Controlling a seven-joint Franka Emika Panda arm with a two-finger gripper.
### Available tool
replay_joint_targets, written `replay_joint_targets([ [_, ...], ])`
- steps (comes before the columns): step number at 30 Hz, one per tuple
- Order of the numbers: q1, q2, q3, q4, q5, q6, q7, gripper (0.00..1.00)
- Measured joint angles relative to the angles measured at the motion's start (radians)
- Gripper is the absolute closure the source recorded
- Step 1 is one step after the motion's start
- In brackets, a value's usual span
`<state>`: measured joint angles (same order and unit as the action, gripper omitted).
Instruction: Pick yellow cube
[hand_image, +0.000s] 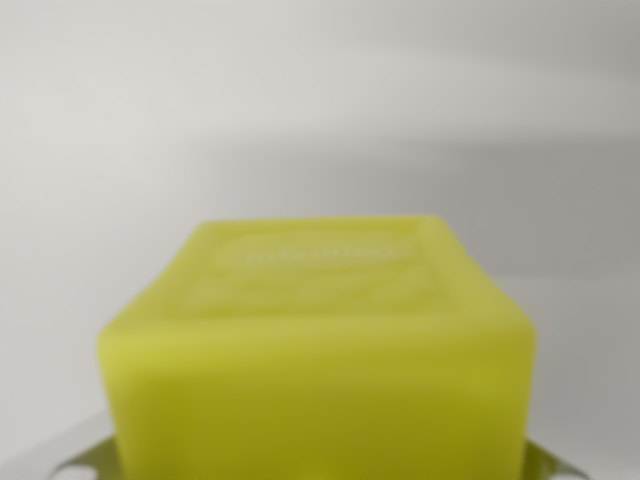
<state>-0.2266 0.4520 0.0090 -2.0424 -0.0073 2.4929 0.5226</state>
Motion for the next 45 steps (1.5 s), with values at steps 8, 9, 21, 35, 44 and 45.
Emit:
replay_joint_targets([
  [8,0.0,-0.039,0.0,0.0,0.001,-0.04,-0.001,1.0],
  [9,0.0,-0.044,0.0,0.0,0.001,-0.045,-0.001,1.0],
  [21,0.0,-0.098,0.0,0.007,0.002,-0.106,-0.001,1.0],
  [35,0.0,-0.156,0.0,0.024,0.003,-0.181,-0.002,1.0],
  [44,0.0,-0.19,0.0,0.04,0.004,-0.231,-0.002,1.0],
  [45,0.0,-0.193,0.0,0.042,0.004,-0.236,-0.002,1.0],
])
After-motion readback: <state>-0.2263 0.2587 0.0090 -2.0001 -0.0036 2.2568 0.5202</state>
